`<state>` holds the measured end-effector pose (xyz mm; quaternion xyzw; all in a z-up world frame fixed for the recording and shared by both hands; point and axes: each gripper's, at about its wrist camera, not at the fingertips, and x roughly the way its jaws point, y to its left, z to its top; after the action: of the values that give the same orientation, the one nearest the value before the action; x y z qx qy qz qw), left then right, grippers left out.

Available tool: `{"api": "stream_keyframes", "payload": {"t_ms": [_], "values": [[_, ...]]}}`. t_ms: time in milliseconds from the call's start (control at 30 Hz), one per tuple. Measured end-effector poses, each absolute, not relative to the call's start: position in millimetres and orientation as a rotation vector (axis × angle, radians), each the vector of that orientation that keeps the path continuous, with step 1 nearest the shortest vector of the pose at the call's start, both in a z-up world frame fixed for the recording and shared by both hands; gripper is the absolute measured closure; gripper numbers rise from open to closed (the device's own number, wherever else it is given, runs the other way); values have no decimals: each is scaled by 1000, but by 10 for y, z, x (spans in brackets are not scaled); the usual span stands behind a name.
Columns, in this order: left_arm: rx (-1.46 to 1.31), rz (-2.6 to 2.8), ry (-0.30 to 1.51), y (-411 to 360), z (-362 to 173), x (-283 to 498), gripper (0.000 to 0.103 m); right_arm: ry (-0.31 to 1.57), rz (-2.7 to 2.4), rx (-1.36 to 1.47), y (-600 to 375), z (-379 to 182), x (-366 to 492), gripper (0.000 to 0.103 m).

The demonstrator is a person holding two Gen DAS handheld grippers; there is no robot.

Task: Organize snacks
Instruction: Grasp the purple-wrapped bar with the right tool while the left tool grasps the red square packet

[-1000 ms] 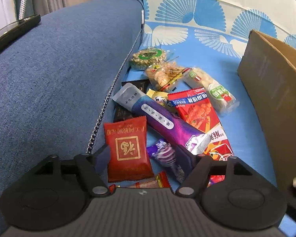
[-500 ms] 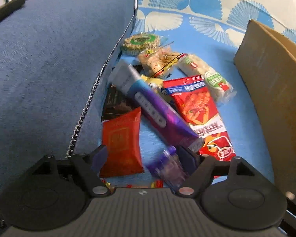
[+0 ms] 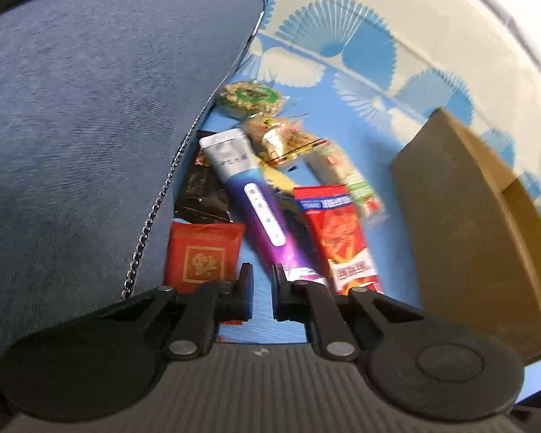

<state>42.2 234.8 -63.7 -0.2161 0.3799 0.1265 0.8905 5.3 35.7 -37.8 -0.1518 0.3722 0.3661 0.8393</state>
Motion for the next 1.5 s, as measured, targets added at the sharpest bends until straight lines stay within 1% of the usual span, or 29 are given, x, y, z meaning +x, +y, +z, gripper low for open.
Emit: {"api": "stream_keyframes", "payload": {"t_ms": [67, 100, 133, 200, 233, 267, 400, 467, 500, 533, 567, 633, 767, 900, 967, 1033, 1133, 1267, 1333, 1400, 1433, 1500], "values": [[-386, 298, 776, 2259, -593, 397, 72, 801, 768, -316, 356, -426, 67, 77], [-336, 332, 774, 2192, -579, 411, 43, 798, 763, -317, 356, -439, 58, 75], [-286, 358, 773, 2121, -576, 441, 37, 793, 759, -320, 365, -441, 56, 73], [-178, 400, 809, 1985, -619, 551, 32, 777, 763, -314, 380, -431, 68, 64], [-116, 432, 830, 1913, -656, 606, 31, 772, 765, -307, 385, -424, 77, 62], [-74, 458, 843, 1865, -687, 650, 30, 768, 767, -299, 390, -423, 88, 60], [-10, 502, 933, 1852, -841, 792, 32, 769, 779, -300, 434, -471, 130, 60], [-30, 494, 931, 1900, -839, 789, 46, 775, 781, -315, 464, -511, 152, 60], [-42, 494, 931, 1930, -837, 782, 64, 780, 781, -322, 480, -535, 161, 60], [-45, 506, 927, 1954, -832, 767, 79, 783, 779, -329, 493, -556, 169, 60], [-59, 510, 918, 1982, -820, 742, 82, 784, 776, -334, 496, -580, 168, 60], [-98, 504, 891, 2035, -782, 692, 92, 793, 775, -338, 496, -614, 178, 60], [-152, 499, 824, 2070, -686, 569, 99, 795, 780, -349, 505, -640, 170, 60], [-204, 461, 716, 2066, -546, 418, 100, 788, 790, -358, 492, -632, 140, 60], [-267, 395, 631, 2094, -455, 316, 100, 786, 792, -363, 484, -634, 132, 60], [-362, 296, 582, 2158, -408, 218, 100, 785, 788, -363, 481, -633, 140, 61], [-553, 103, 619, 2321, -478, 185, 99, 779, 782, -355, 466, -620, 150, 64], [-615, 136, 692, 2412, -553, 241, 98, 783, 780, -350, 464, -624, 149, 64], [-620, 166, 730, 2433, -581, 276, 93, 785, 781, -347, 470, -625, 150, 64], [-569, 193, 737, 2374, -553, 319, 79, 784, 785, -341, 471, -619, 148, 64], [-542, 199, 730, 2347, -537, 326, 68, 781, 788, -340, 471, -614, 144, 64], [-502, 207, 698, 2294, -480, 278, 56, 775, 796, -337, 466, -604, 141, 64]]}}
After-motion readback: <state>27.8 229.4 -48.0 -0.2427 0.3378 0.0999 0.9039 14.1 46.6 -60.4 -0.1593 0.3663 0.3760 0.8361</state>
